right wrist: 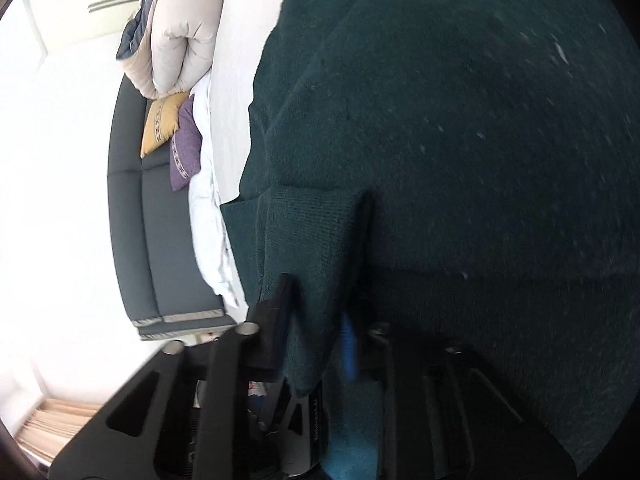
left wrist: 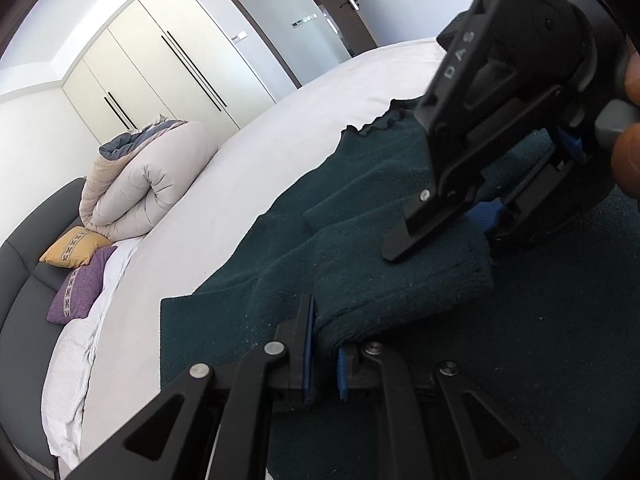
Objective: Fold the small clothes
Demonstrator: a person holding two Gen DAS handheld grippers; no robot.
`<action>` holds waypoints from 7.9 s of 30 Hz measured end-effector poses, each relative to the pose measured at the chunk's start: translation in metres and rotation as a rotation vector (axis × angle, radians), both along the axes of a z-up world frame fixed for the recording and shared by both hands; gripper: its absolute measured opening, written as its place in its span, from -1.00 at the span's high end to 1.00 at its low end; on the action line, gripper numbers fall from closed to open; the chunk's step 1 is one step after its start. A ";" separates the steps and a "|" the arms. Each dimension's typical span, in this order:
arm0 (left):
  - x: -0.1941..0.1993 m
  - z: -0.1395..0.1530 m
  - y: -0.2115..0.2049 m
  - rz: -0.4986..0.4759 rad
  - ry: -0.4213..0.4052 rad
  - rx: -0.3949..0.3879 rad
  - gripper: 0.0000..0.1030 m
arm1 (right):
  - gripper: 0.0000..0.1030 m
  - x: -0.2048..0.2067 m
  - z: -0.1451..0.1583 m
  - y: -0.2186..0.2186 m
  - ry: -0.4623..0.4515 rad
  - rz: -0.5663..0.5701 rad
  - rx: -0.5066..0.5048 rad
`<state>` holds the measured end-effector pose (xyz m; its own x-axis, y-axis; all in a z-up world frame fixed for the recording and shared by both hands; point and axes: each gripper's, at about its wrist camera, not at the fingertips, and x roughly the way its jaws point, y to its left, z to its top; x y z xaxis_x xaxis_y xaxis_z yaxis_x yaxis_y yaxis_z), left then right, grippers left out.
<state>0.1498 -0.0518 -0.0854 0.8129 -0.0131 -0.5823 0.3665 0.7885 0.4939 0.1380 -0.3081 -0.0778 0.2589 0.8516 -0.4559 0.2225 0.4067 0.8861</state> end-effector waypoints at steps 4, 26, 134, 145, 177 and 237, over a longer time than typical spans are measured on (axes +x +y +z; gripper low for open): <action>-0.008 0.012 0.003 -0.001 0.006 -0.059 0.20 | 0.86 0.001 0.031 -0.003 -0.109 0.013 -0.141; -0.066 0.036 -0.025 -0.113 0.182 -0.347 -0.14 | 0.87 0.032 0.077 -0.115 -0.168 -0.016 -0.863; -0.184 -0.017 0.171 0.253 0.859 -0.902 0.54 | -0.10 -0.395 0.084 -0.198 -0.287 -0.313 -0.413; -0.184 -0.017 0.176 0.241 0.871 -0.980 0.82 | -0.09 -0.418 0.063 -0.229 -0.094 -0.252 -0.587; -0.177 0.032 0.192 0.123 0.820 -1.232 0.84 | 0.86 -0.424 0.106 -0.215 -0.172 -0.219 -0.363; 0.106 0.015 0.159 0.318 0.573 -1.090 -0.43 | -0.77 -0.013 0.108 -0.266 -0.265 -0.517 -0.679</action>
